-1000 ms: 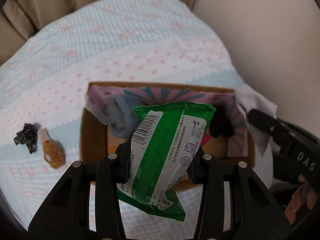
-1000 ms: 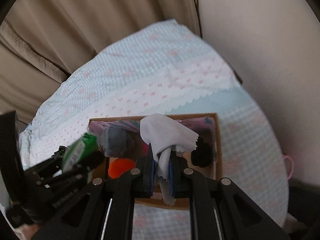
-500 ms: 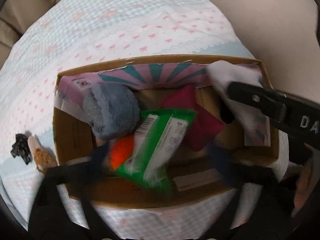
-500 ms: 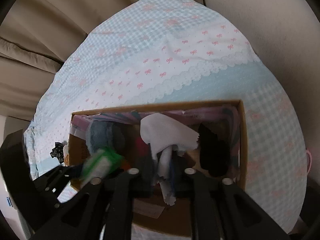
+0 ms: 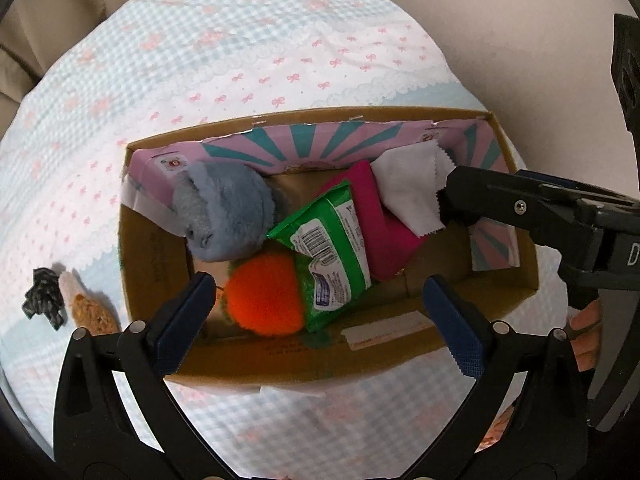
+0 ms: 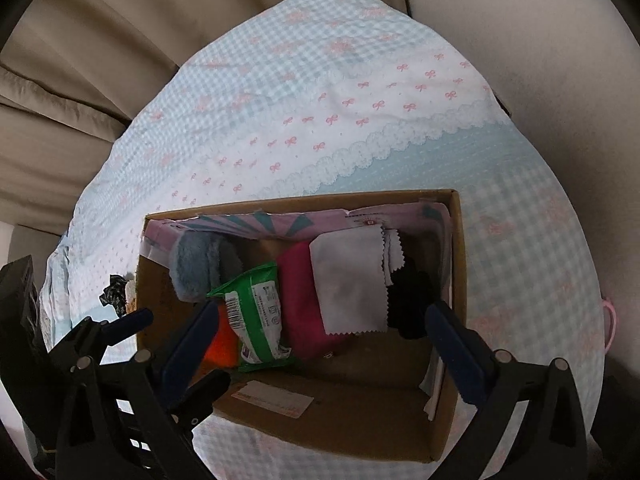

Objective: Organize soft objects

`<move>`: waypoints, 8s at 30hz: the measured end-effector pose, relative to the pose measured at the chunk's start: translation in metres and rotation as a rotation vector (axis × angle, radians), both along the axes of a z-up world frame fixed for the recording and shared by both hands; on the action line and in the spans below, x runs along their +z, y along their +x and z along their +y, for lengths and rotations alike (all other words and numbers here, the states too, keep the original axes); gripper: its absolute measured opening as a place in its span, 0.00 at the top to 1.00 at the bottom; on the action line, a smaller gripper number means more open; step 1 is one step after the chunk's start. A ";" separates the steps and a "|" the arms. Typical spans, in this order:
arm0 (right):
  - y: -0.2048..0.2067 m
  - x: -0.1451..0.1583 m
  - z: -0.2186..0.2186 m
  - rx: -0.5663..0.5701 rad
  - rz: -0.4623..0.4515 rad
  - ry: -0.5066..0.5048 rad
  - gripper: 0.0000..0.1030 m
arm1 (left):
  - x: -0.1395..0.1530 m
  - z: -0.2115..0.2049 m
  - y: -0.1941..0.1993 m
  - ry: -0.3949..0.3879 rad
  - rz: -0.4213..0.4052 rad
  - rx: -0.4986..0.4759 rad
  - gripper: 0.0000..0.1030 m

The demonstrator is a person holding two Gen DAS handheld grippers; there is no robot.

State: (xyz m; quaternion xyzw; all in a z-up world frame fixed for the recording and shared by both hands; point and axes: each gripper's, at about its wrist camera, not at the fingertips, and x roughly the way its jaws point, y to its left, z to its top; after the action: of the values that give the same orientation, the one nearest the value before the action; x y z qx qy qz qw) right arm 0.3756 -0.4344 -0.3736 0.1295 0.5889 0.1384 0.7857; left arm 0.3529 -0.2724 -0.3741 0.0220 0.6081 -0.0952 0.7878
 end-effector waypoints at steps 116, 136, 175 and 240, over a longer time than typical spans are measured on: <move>-0.084 -0.113 0.396 -0.019 -0.252 -0.096 0.60 | -0.115 0.443 -0.040 -0.012 -0.286 -0.081 0.54; -0.129 0.036 0.381 -0.036 -0.379 -0.050 0.60 | 0.062 0.446 -0.095 -0.078 -0.384 0.062 0.54; -0.127 0.141 0.042 -0.111 -0.317 -0.110 0.60 | 0.158 0.093 -0.079 -0.082 -0.364 0.095 0.54; -0.187 0.298 0.076 -0.161 -0.626 -0.218 0.01 | 0.320 0.125 -0.151 -0.013 -0.649 0.106 0.00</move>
State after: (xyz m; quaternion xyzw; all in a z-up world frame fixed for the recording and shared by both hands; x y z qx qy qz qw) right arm 0.1891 -0.3583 -0.0752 0.0419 0.3181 0.0450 0.9460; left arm 0.2020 -0.1478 -0.0536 0.0145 0.3249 -0.0460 0.9445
